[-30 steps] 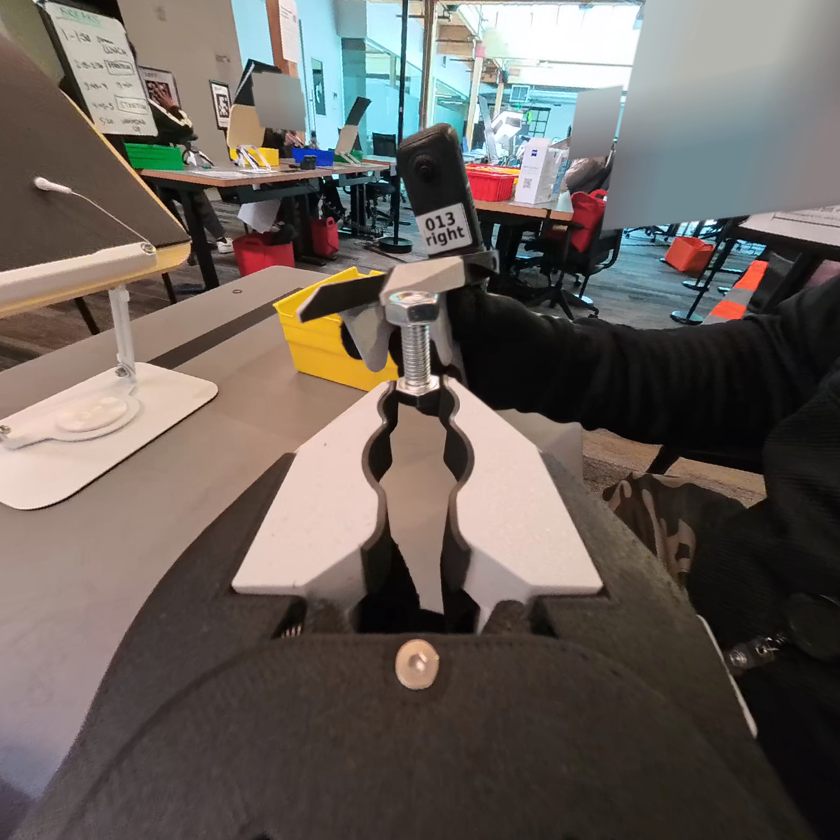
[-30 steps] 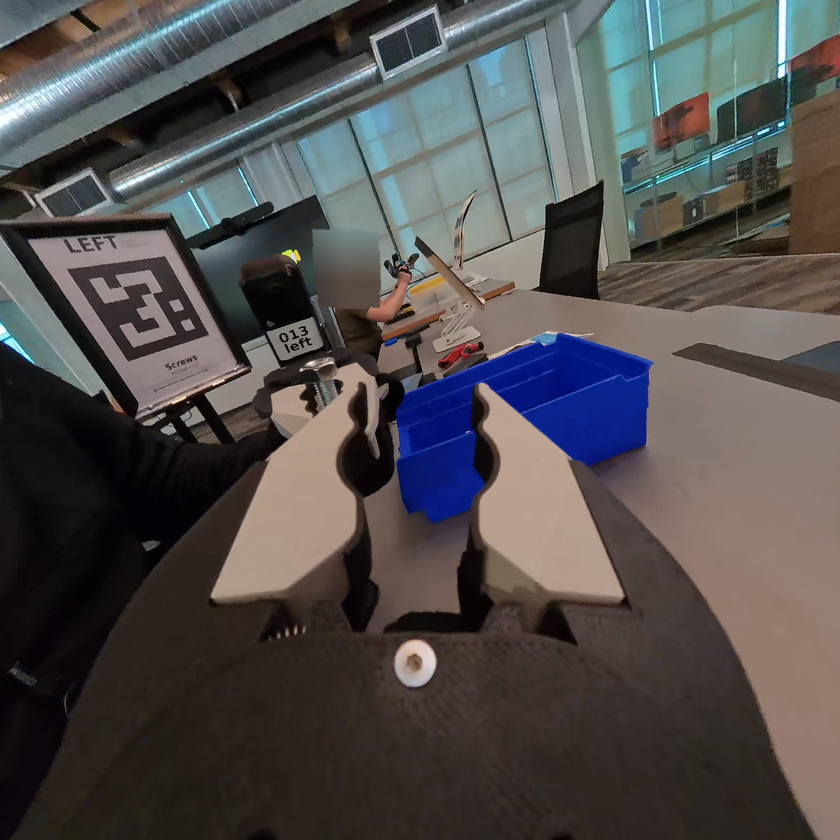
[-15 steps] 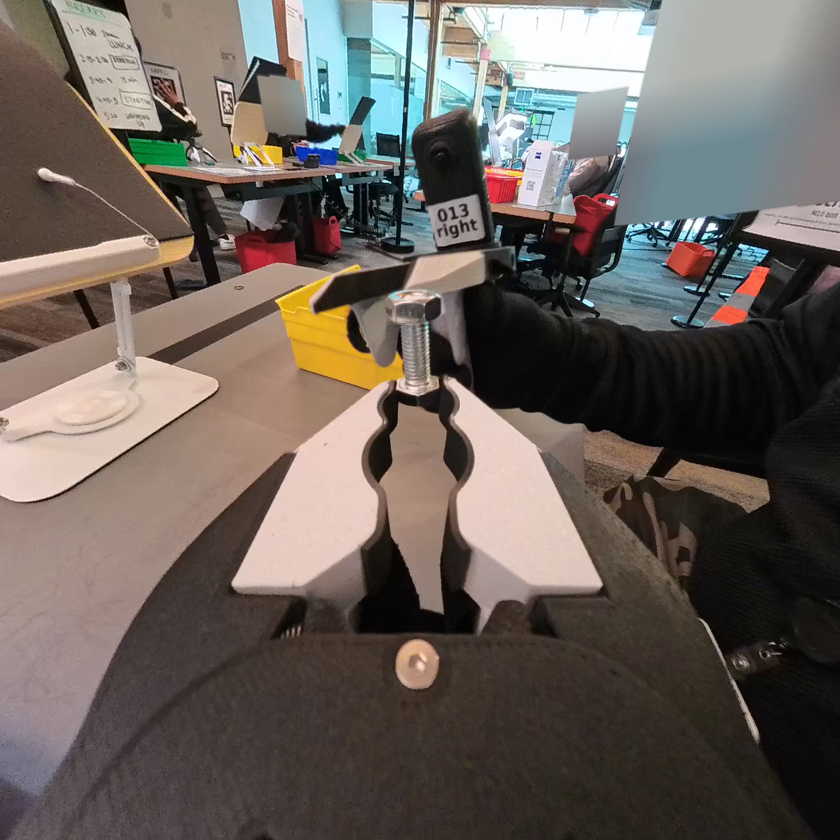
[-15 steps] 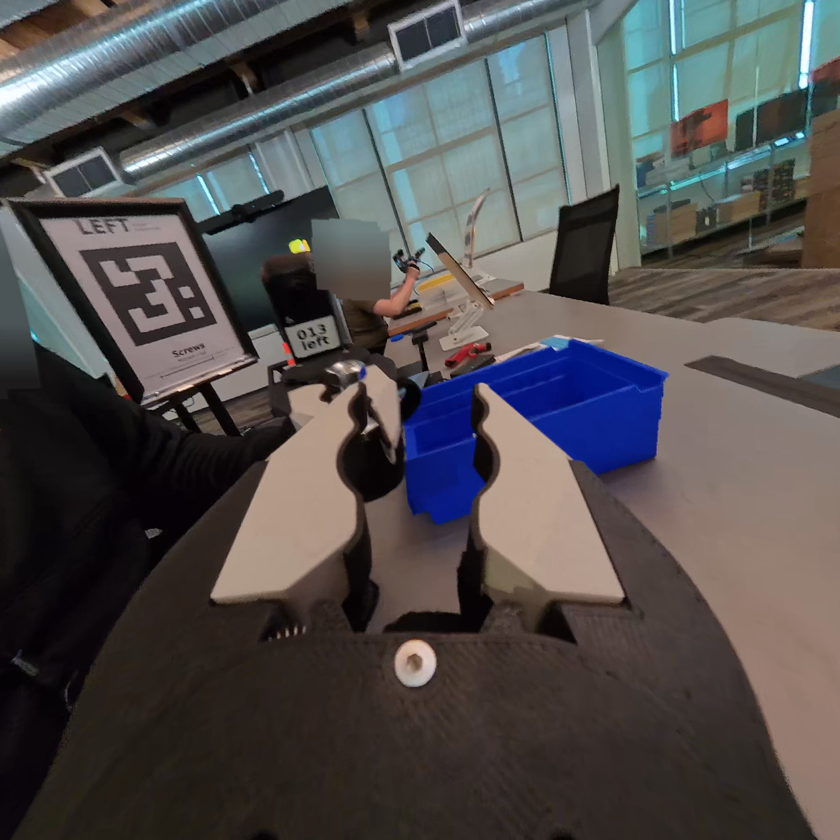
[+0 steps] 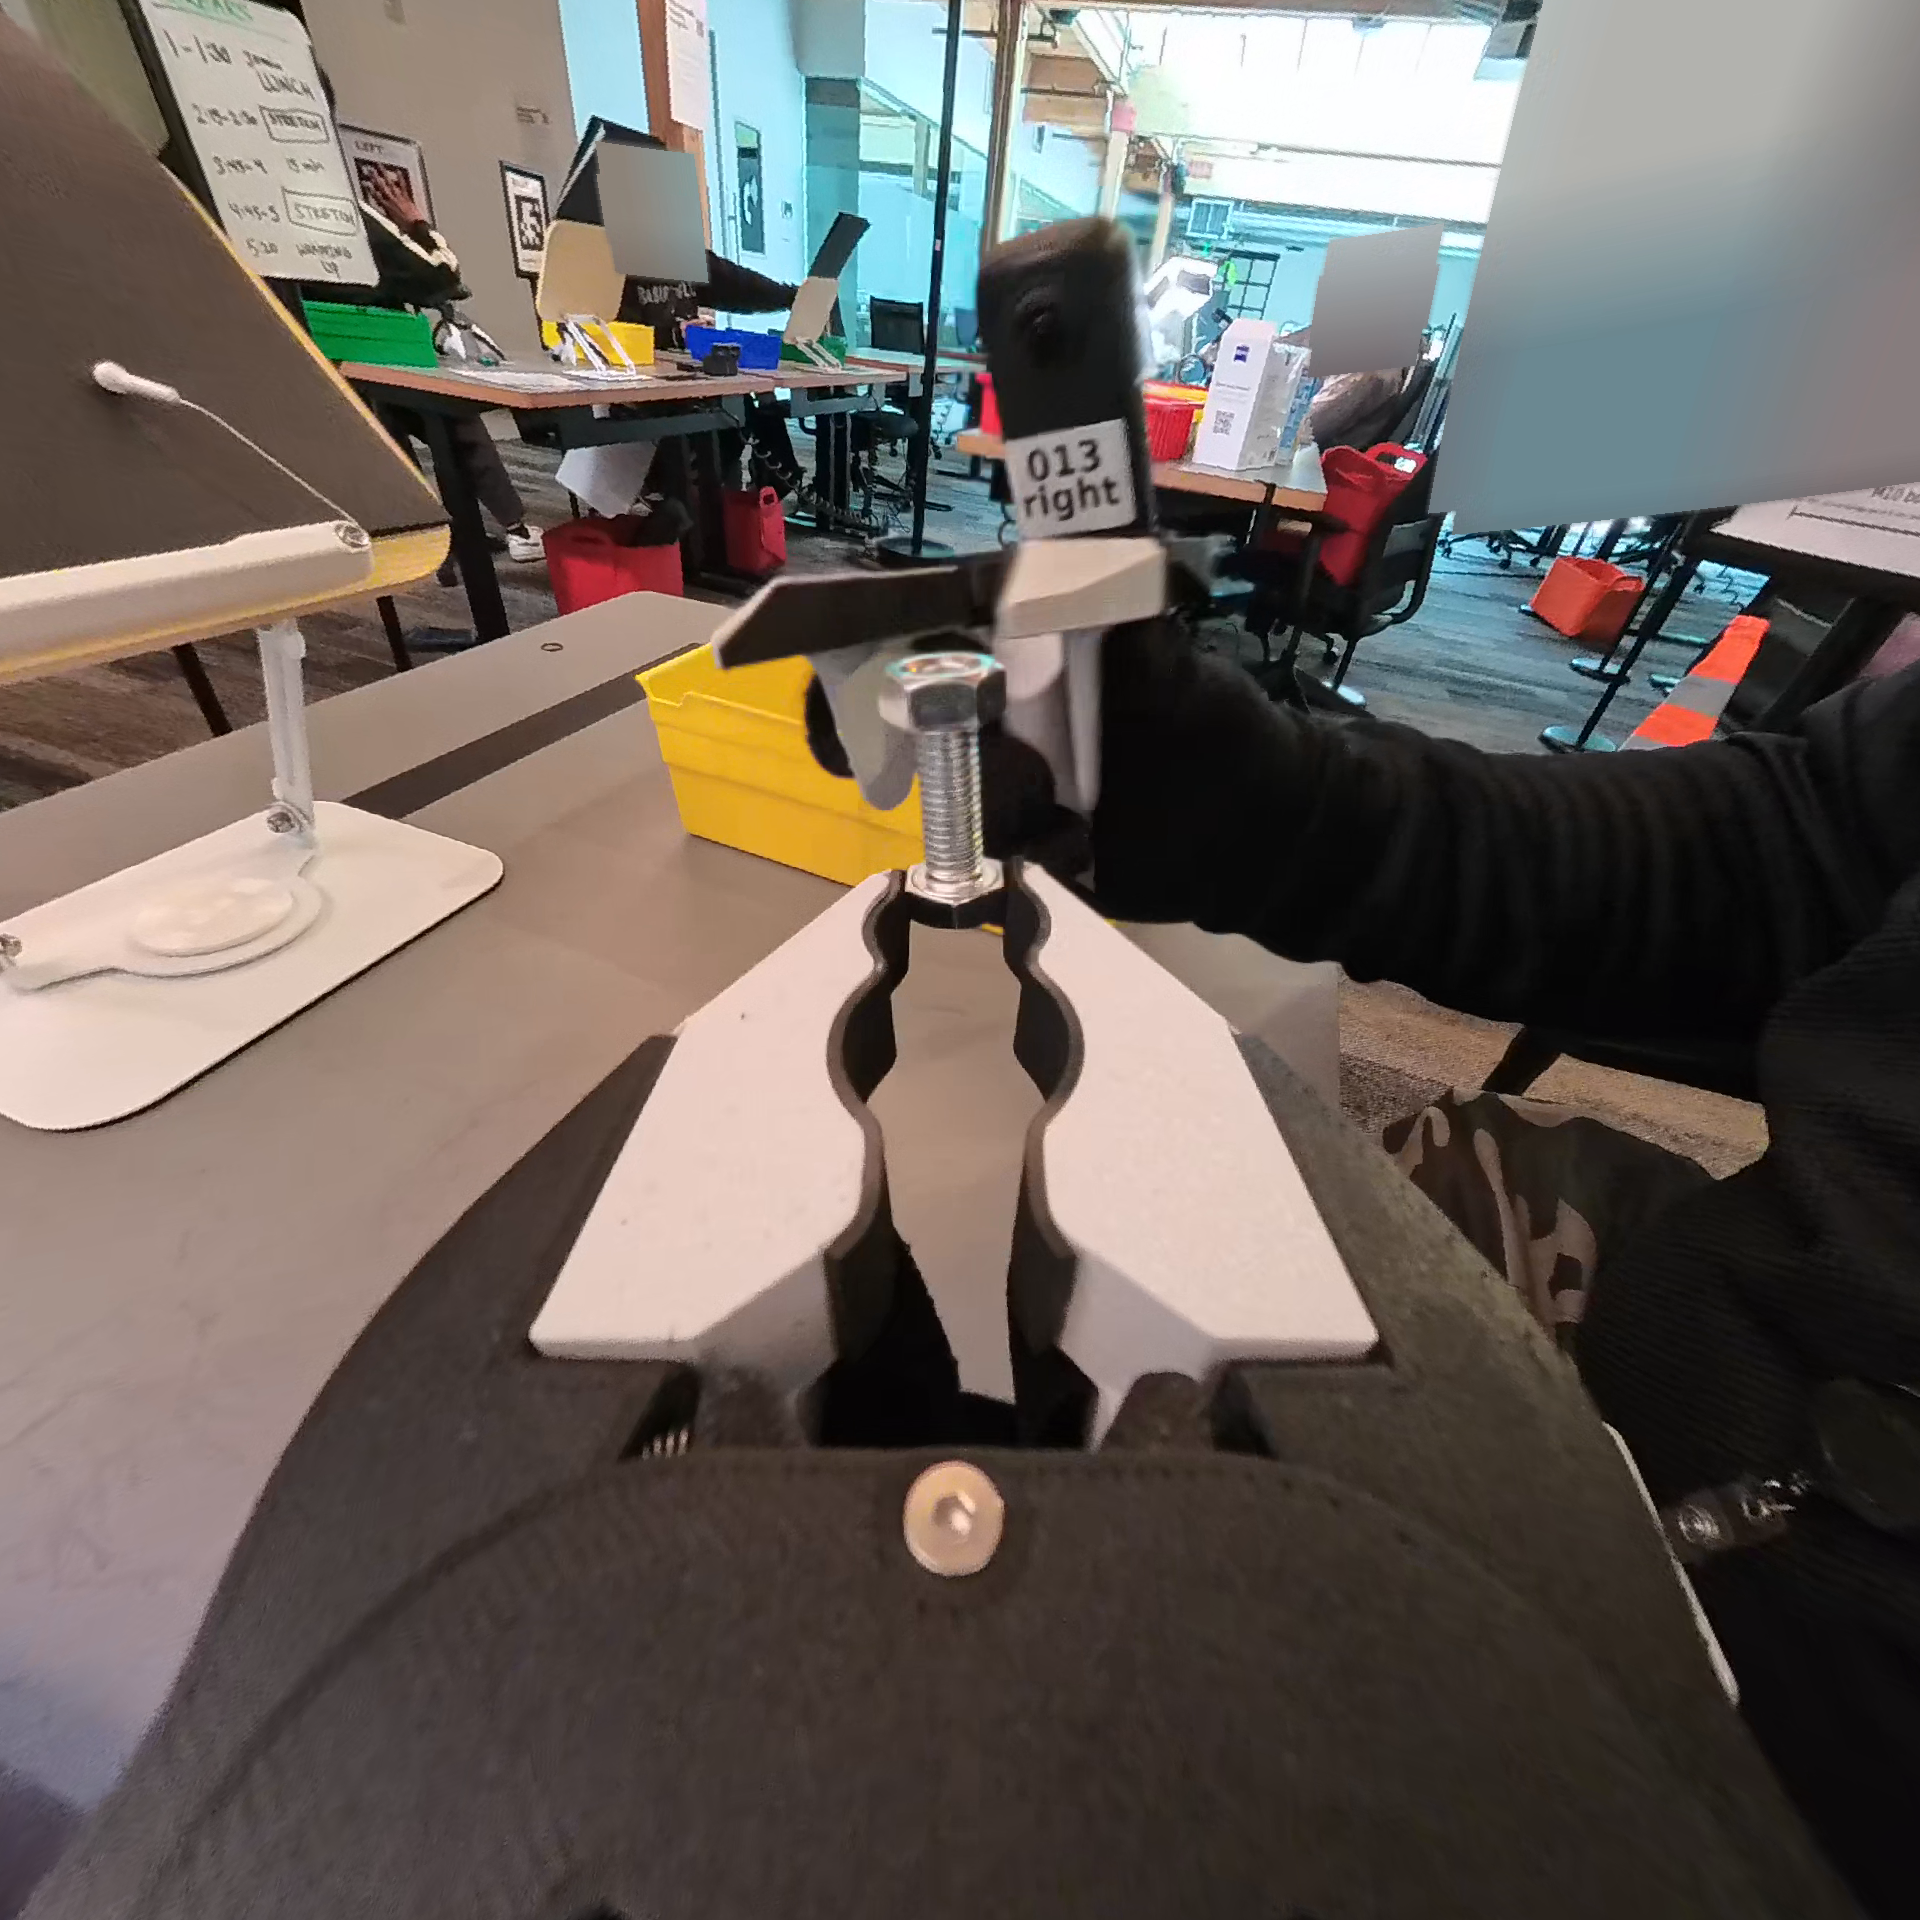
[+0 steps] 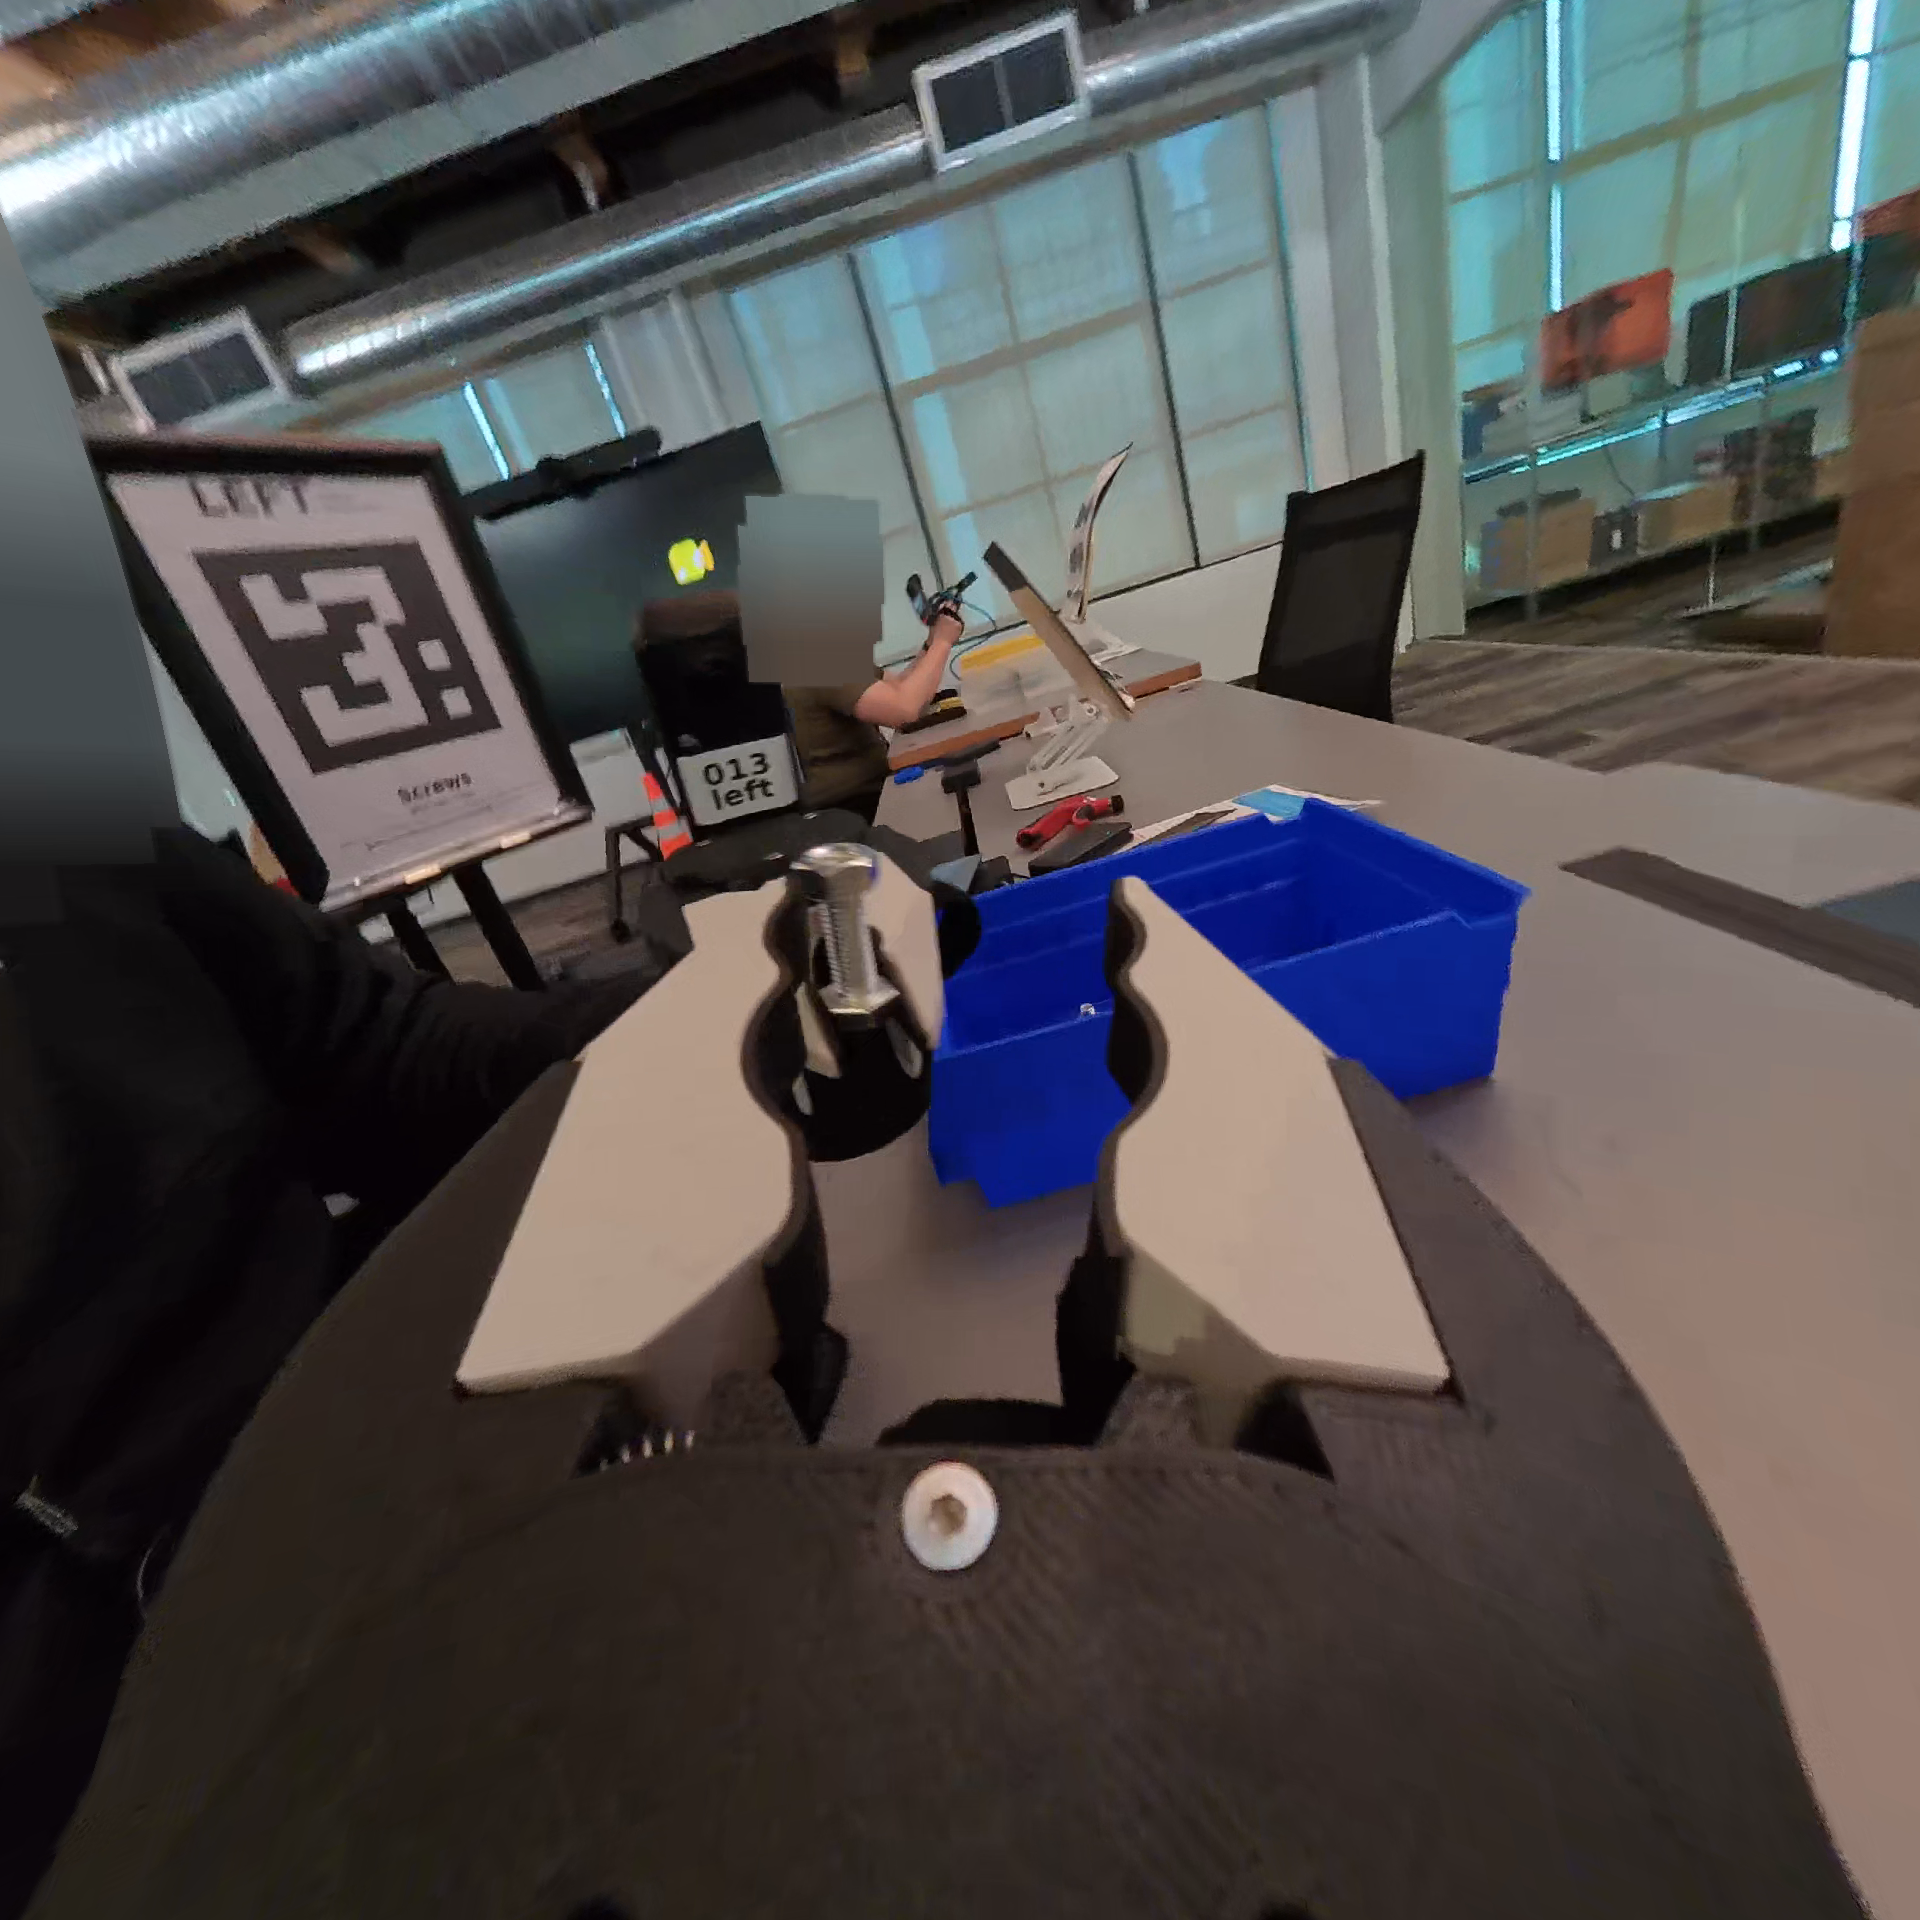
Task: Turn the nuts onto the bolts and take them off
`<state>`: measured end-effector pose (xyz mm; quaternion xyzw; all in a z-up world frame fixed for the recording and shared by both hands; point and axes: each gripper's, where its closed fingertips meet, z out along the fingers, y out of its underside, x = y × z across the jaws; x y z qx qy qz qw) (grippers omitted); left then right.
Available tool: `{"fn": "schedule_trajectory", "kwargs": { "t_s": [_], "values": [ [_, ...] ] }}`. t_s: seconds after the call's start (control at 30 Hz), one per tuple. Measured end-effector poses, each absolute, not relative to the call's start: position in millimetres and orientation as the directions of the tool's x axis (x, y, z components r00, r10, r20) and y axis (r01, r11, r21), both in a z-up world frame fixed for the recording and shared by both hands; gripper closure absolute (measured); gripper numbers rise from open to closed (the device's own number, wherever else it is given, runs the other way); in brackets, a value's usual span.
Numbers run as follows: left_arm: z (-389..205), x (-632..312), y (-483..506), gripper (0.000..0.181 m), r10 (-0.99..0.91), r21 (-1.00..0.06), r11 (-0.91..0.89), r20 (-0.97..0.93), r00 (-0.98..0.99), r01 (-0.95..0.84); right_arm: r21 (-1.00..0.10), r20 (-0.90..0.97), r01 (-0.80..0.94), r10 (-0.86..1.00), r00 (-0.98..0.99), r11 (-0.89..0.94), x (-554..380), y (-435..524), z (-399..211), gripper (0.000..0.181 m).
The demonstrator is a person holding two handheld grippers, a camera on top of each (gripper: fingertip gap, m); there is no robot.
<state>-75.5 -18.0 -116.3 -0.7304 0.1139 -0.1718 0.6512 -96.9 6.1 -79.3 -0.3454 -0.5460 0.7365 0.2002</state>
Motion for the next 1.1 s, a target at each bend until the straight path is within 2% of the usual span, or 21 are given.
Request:
{"fn": "schedule_trajectory", "kwargs": {
  "t_s": [0.13, 0.27, 0.3, 0.33, 0.53, 0.77, 0.87, 1.1],
  "values": [
    [-118.9, -71.7, -16.7, 0.165, -0.399, -0.989, -0.134, 0.107, 0.911, 0.057, -0.97, -0.221, 0.086, 0.675, -0.704, -0.227, -98.1, -21.5, -80.8, 0.12],
    [-117.0, -68.2, -17.5, 0.165, -0.405, -0.991, -0.129, 0.092, 0.91, 0.042, -0.961, -0.254, 0.101, 0.681, -0.686, -0.256, -102.2, -16.2, -85.5, 0.121],
    [-115.7, -69.7, -17.8, 0.165, -0.401, -0.991, -0.126, 0.094, 0.911, 0.046, -0.956, -0.268, 0.103, 0.684, -0.679, -0.273, -102.5, -10.2, -85.9, 0.123],
    [-113.8, -70.7, -18.6, 0.165, -0.405, -0.991, -0.12, 0.097, 0.909, 0.052, -0.954, -0.278, 0.105, 0.691, -0.667, -0.282, -102.8, -3.5, -87.7, 0.135],
    [-117.2, -74.3, -17.5, 0.165, -0.391, -0.99, -0.13, 0.103, 0.915, 0.056, -0.957, -0.26, 0.089, 0.684, -0.681, -0.276, -99.2, -3.8, -82.9, 0.125],
    [-118.6, -70.3, -16.9, 0.165, -0.397, -0.99, -0.134, 0.092, 0.913, 0.041, -0.96, -0.257, 0.102, 0.68, -0.687, -0.259, -101.4, -14.4, -85.3, 0.126],
    [-115.4, -72.5, -18.2, 0.165, -0.398, -0.991, -0.123, 0.099, 0.912, 0.054, -0.953, -0.278, 0.104, 0.689, -0.669, -0.284, -101.7, -1.9, -86.7, 0.137],
    [-118.8, -71.2, -16.9, 0.165, -0.397, -0.99, -0.135, 0.097, 0.913, 0.046, -0.958, -0.255, 0.093, 0.663, -0.704, -0.27, -97.6, -14.7, -80.2, 0.128]
  ]
}}
